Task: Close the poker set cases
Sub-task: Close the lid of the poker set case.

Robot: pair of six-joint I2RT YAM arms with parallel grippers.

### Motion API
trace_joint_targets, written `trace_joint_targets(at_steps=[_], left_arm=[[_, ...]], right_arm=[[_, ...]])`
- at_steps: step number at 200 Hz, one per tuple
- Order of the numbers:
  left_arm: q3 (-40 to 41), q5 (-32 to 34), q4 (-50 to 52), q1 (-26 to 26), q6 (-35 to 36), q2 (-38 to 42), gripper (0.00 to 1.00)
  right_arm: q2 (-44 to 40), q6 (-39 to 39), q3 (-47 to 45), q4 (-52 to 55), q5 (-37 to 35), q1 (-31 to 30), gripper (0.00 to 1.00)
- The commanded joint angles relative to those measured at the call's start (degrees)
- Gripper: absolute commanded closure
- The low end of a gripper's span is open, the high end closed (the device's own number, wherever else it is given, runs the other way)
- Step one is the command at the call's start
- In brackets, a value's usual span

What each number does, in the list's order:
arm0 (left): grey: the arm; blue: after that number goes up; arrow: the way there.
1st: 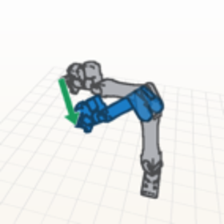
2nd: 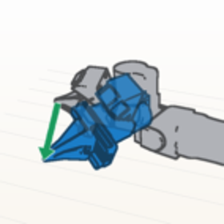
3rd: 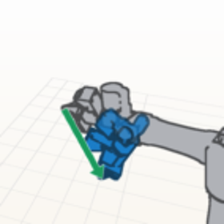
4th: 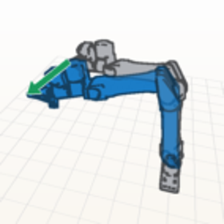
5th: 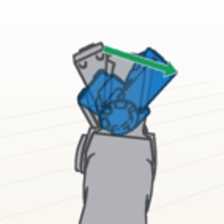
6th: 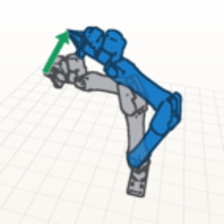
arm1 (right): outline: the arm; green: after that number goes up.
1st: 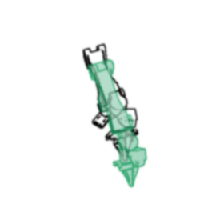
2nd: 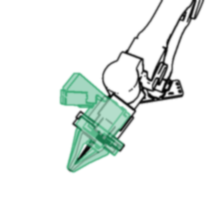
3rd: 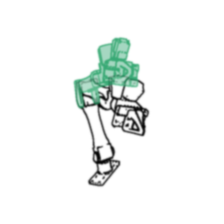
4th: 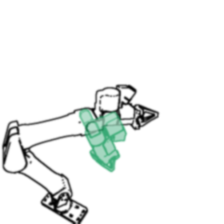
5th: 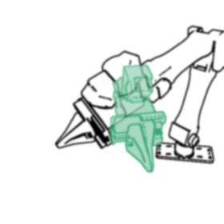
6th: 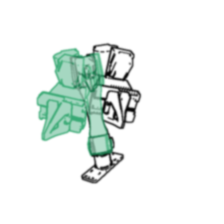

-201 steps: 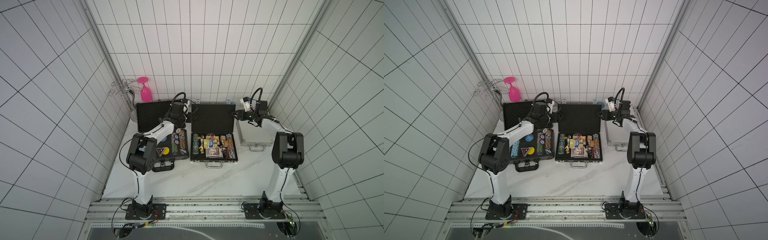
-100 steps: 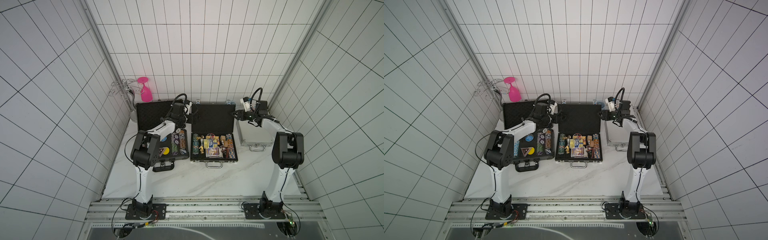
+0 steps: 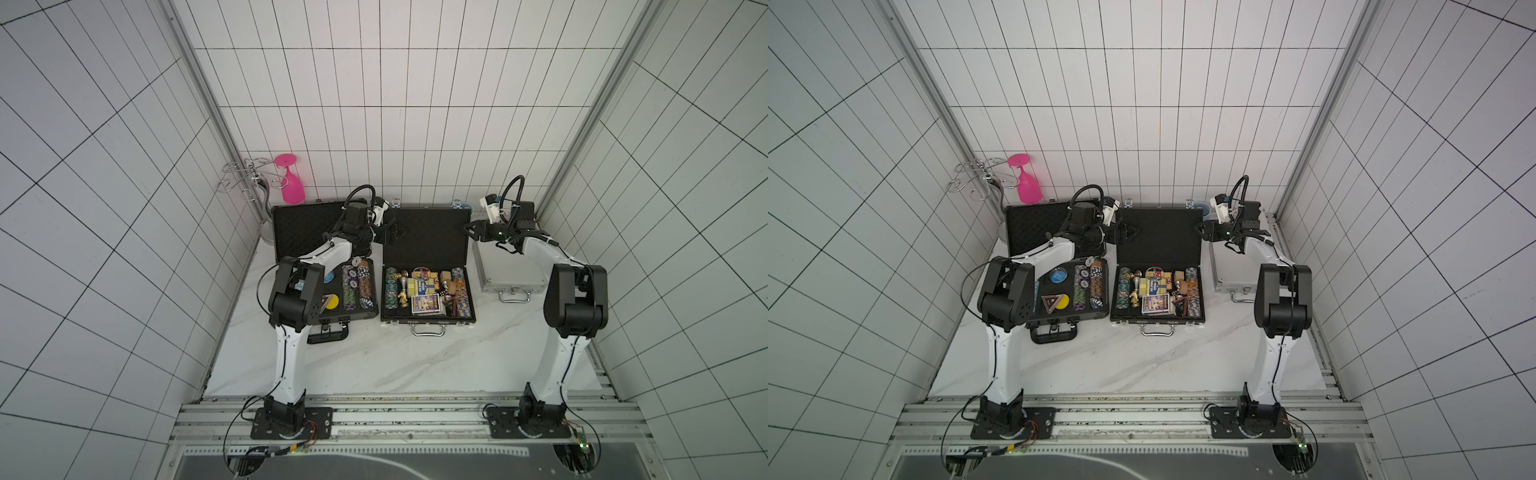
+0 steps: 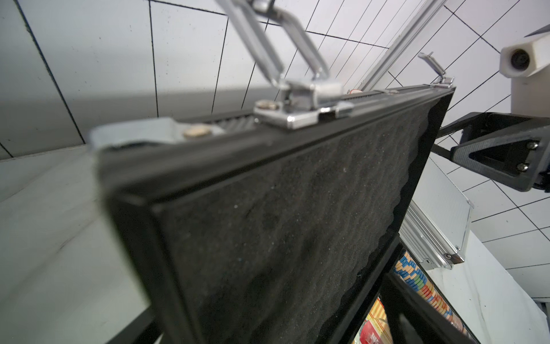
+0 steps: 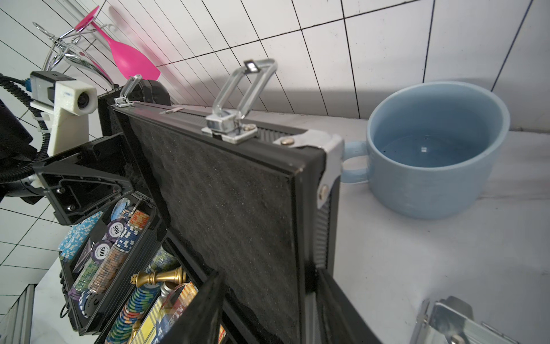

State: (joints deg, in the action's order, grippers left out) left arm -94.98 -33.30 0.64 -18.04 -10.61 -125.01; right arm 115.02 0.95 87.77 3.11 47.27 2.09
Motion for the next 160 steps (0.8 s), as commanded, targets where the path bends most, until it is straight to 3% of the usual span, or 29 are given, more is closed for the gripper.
trace_joint_targets(at_steps=[1,84,126,160], left_arm=[[0.5,-3.9,-3.6,-0.2,0.2,0.2,0.06],[6.8,-4.7,-8.9,0.1,-0.1,5.5,0.13],[8.8,-5.1,-10.3,0.3,-0.3,8.0,0.15],[10.2,-5.3,-11.1,0.4,-0.9,9.0,0.15]], right_arm=[[-2.7,-1.9,-1.0,2.1,1.0,-0.9,0.49],[-10.8,2.0,-8.1,1.0,-4.2,-0.9,0.38],[-16.6,6.2,-15.5,2.5,-8.8,-1.9,0.42],[-24.4,9.6,-26.9,0.9,-14.0,-3.9,0.47]])
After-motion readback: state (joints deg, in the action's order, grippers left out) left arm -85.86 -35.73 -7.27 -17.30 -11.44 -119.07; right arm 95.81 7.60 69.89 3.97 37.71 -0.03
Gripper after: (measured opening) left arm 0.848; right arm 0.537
